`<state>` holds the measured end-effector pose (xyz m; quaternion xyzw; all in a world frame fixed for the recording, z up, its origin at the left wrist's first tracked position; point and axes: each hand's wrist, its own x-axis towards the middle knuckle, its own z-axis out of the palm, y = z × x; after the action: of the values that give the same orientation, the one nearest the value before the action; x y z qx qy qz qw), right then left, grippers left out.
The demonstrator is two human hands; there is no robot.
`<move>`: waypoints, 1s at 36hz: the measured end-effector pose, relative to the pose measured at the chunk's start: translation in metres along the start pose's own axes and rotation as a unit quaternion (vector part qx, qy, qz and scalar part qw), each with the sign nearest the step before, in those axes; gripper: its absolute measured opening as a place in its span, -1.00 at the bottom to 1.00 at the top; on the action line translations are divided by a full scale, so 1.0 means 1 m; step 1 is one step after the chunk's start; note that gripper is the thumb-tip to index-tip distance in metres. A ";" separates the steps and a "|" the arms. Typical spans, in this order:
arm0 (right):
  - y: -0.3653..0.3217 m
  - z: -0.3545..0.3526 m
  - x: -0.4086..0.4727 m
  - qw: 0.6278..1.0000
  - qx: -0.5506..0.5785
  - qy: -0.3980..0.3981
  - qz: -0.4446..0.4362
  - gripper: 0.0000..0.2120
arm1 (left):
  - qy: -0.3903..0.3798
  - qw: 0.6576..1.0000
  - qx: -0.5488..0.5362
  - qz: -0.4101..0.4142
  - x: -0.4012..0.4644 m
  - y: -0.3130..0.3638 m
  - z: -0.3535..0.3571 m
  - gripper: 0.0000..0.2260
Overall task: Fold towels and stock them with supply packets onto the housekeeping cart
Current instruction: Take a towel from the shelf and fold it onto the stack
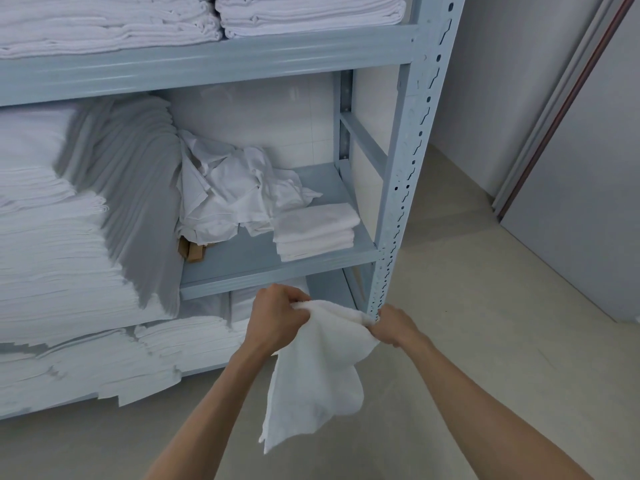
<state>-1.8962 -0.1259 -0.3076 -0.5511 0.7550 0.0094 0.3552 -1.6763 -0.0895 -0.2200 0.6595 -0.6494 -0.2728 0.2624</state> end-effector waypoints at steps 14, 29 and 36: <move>-0.025 -0.052 -0.003 0.982 0.075 0.151 -0.085 -0.82 | 0.043 0.998 0.043 -0.034 0.003 -0.050 -0.025 -0.77; -0.032 -0.089 -0.016 0.989 -0.023 0.122 -0.081 -0.73 | 0.138 0.980 -0.133 -0.060 0.015 -0.029 -0.022 -0.73; -0.073 -0.028 -0.042 0.955 0.055 -0.019 -0.290 -0.24 | 0.125 0.975 -0.182 -0.022 0.018 -0.015 -0.014 -0.75</move>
<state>-1.8441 -0.1316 -0.2363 -0.7253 0.5553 -0.1249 0.3872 -1.6553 -0.1072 -0.2210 0.6436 -0.5367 -0.3073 0.4509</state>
